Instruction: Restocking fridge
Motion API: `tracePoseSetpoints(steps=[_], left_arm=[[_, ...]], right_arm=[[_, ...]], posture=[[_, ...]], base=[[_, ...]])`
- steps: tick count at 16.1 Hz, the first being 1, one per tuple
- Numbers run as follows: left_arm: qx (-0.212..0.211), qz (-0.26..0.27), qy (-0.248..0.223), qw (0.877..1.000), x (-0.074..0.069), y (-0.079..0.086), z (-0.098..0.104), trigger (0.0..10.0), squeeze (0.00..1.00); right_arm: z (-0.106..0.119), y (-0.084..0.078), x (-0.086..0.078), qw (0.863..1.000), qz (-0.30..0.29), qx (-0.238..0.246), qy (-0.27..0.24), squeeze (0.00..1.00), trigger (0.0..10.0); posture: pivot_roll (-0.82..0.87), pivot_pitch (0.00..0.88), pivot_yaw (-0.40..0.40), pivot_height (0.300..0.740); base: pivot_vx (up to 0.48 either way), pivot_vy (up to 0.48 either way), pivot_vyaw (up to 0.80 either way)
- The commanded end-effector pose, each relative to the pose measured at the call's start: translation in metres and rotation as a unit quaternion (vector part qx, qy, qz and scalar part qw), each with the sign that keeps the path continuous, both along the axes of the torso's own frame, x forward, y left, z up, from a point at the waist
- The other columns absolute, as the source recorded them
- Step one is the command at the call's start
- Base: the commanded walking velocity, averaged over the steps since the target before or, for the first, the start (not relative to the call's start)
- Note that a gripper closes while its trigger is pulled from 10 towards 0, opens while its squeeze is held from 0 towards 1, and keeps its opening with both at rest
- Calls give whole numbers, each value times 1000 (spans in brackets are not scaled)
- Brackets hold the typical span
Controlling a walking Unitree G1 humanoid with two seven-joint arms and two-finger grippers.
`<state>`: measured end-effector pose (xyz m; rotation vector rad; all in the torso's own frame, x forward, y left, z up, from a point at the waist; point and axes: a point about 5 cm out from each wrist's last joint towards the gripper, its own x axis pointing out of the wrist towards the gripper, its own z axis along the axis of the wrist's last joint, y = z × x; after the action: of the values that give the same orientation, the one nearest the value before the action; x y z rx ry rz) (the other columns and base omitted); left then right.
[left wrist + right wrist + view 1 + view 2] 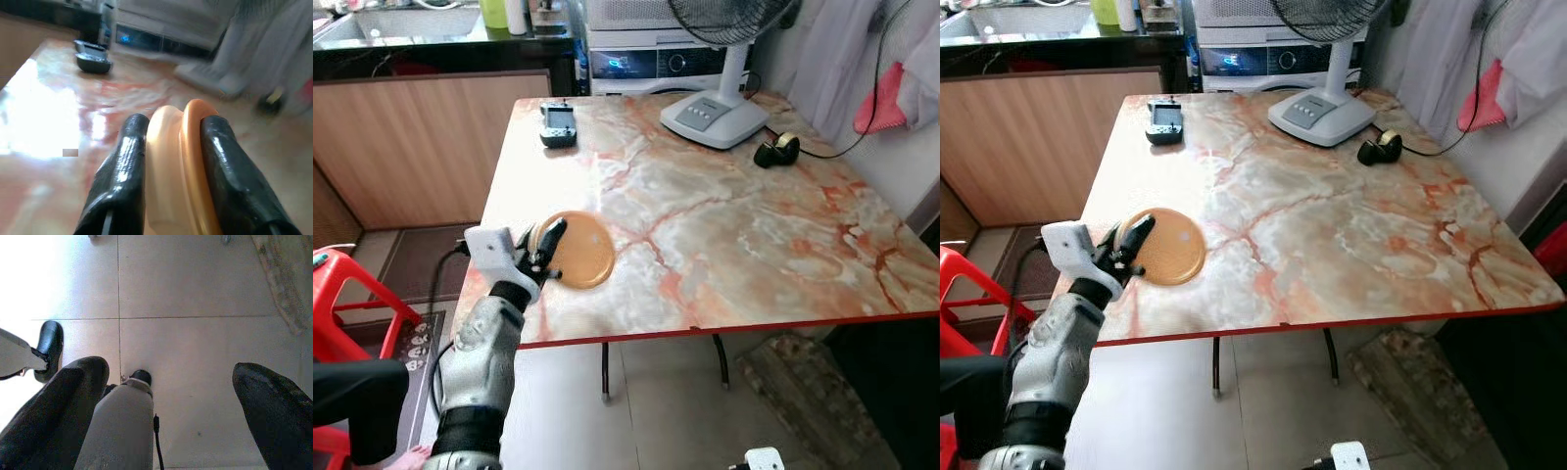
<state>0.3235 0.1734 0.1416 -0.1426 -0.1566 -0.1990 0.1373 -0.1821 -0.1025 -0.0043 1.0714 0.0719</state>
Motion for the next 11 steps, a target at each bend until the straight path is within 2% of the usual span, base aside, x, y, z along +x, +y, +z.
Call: tracePoseSetpoints(steps=[1, 3, 6, 9, 11], left_arm=[[100, 5, -25, 995, -5, -6, 3, 10000, 0], [144, 33, -31, 988, -8, -3, -3, 10000, 0], [168, 11, -39, 985, -11, -10, 0, 10000, 0], [172, 21, -44, 984, -12, -12, 1, 10000, 0], [174, 27, -52, 983, -11, -14, 4, 10000, 0]], right_arm=[[-1, -1, -4, 1000, -19, 4, -3, 0, 10000], [-1, 0, -5, 1000, -27, 6, -5, 0, 10000], [-1, 3, -4, 999, -35, 9, -10, 0, 10000], [-2, 4, -6, 999, -44, 11, -3, 0, 10000], [-2, 5, -6, 999, -39, 12, -2, 0, 10000]], posture=[[72, 0, 1, 740], [67, 0, 8, 740], [66, 0, 17, 740], [66, 0, 25, 740], [63, 0, 25, 740]], base=[[0, 0, 0], [0, 0, 0], [0, 0, 0], [0, 0, 0], [0, 0, -625]])
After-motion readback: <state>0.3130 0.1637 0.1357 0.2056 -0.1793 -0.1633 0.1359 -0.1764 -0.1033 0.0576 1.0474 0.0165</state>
